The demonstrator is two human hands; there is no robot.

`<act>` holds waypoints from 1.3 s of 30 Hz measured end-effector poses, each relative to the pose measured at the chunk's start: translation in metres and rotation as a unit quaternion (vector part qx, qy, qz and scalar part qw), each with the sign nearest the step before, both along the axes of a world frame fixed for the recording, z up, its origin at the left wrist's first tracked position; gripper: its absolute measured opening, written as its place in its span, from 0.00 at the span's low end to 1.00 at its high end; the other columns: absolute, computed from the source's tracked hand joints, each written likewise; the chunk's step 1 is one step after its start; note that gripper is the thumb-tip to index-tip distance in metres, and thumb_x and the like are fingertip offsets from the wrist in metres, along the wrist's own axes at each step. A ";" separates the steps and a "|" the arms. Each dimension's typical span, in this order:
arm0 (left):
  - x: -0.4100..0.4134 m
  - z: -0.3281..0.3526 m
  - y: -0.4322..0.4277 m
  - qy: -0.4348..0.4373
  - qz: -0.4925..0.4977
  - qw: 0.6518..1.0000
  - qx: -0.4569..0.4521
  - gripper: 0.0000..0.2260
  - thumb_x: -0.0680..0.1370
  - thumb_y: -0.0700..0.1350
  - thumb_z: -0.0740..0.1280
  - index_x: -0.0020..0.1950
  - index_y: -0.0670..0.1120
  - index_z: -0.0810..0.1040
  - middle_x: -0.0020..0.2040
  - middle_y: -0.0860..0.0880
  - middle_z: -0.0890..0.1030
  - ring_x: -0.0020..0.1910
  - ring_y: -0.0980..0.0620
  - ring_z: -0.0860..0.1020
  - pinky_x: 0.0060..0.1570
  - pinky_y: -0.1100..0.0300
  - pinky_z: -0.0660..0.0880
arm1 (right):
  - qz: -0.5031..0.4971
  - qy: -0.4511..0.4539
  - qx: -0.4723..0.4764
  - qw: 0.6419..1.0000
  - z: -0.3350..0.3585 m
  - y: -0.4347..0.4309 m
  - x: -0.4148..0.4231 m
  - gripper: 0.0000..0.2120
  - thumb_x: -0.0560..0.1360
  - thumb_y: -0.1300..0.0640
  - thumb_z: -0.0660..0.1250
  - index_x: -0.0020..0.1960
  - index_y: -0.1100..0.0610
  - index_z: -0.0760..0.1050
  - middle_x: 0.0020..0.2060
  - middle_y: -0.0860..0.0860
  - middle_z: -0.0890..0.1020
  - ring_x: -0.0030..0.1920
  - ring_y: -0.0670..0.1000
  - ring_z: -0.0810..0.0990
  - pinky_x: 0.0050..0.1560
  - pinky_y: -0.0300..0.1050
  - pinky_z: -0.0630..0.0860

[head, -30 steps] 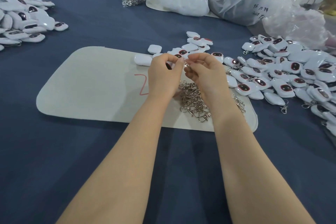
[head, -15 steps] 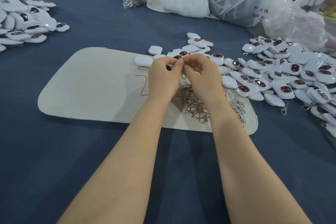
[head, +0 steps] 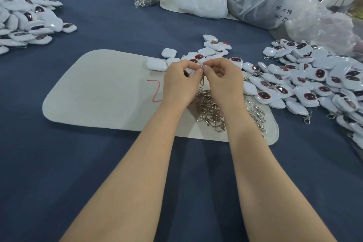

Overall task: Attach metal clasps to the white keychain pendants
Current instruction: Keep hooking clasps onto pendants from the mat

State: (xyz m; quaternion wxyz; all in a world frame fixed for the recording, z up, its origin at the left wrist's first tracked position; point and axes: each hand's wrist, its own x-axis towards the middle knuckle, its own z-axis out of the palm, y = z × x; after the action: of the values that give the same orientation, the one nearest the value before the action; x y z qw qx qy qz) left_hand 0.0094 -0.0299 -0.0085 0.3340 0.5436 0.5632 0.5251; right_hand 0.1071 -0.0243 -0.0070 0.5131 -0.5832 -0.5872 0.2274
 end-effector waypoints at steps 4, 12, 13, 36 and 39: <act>0.001 -0.001 0.000 0.020 0.003 1.000 -0.012 0.03 0.76 0.44 0.68 0.43 0.47 0.81 0.31 0.56 0.72 0.30 0.58 0.69 0.33 0.65 0.65 | 0.006 -0.051 0.021 0.998 0.000 -0.002 -0.001 0.06 0.75 0.63 0.64 0.45 0.53 0.76 0.39 0.42 0.79 0.41 0.40 0.76 0.45 0.27 0.70; 0.003 -0.001 -0.001 0.053 0.005 0.999 -0.007 0.09 0.78 0.45 0.63 0.44 0.44 0.82 0.42 0.41 0.81 0.33 0.53 0.71 0.33 0.64 0.65 | 0.004 -0.126 0.053 0.991 0.001 -0.004 -0.006 0.09 0.76 0.67 0.61 0.49 0.60 0.78 0.48 0.53 0.81 0.49 0.49 0.76 0.50 0.36 0.68; 0.003 -0.002 -0.001 0.058 0.006 0.998 -0.010 0.08 0.78 0.45 0.64 0.44 0.45 0.81 0.43 0.41 0.81 0.34 0.53 0.71 0.33 0.63 0.64 | 0.006 -0.125 0.053 0.991 0.001 -0.004 -0.006 0.09 0.76 0.67 0.60 0.50 0.60 0.78 0.48 0.53 0.81 0.49 0.48 0.76 0.50 0.36 0.69; -0.002 -0.001 0.002 0.005 0.020 1.000 -0.010 0.08 0.77 0.42 0.66 0.37 0.50 0.77 0.32 0.58 0.75 0.32 0.61 0.73 0.34 0.74 0.67 | 0.012 -0.035 0.014 0.999 -0.001 -0.002 -0.006 0.04 0.75 0.62 0.65 0.45 0.54 0.75 0.38 0.40 0.77 0.39 0.36 0.75 0.40 0.23 0.69; -0.001 -0.002 0.001 0.029 0.021 0.999 0.013 0.06 0.77 0.43 0.66 0.40 0.50 0.77 0.36 0.55 0.76 0.31 0.62 0.71 0.32 0.73 0.65 | 0.007 -0.058 0.028 0.998 -0.001 -0.003 -0.007 0.04 0.76 0.63 0.63 0.46 0.55 0.75 0.41 0.45 0.78 0.40 0.39 0.74 0.42 0.25 0.69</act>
State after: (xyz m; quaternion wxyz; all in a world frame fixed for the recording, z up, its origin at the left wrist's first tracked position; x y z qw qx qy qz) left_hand 0.0086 -0.0290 -0.0107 0.2992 0.5506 0.5775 0.5233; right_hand 0.1003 -0.0272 -0.0085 0.4928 -0.5769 -0.6258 0.1807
